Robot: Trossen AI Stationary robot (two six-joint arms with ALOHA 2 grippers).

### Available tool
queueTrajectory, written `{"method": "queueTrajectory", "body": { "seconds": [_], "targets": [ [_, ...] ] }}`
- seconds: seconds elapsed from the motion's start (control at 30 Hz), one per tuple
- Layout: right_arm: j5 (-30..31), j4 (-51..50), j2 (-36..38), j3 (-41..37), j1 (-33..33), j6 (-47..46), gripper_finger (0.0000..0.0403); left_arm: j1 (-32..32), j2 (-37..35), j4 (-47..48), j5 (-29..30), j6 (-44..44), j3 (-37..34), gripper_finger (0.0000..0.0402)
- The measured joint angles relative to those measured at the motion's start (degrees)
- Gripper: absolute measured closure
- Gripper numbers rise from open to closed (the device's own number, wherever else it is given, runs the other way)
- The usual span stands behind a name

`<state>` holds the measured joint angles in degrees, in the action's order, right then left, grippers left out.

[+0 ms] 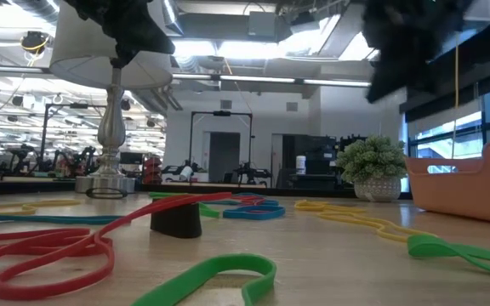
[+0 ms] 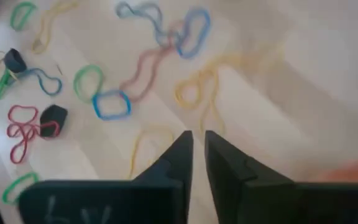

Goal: Pick and place rubber bands into bin
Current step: Put the yellow rubber band into the orange bin

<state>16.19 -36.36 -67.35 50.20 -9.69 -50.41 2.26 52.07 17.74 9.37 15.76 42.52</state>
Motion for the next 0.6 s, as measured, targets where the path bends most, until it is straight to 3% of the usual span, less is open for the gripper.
{"method": "queueTrajectory", "body": {
  "seconds": [0.17,0.33,0.6],
  "targets": [
    [-0.55,-0.75,-10.02,10.98,4.22,8.81,0.0397,0.0,0.0,0.05,-0.02,0.01,0.0,0.04],
    [-4.52,-6.26,-21.87,22.18,9.19,10.38,0.0384,0.0,0.0,0.06,-0.03,0.0,0.0,0.0398],
    [-5.5,-20.12,-36.12,31.55,13.98,-1.64,0.0325,0.0,0.0,1.21,-0.04,-0.01,0.0,0.0396]
  ]
}}
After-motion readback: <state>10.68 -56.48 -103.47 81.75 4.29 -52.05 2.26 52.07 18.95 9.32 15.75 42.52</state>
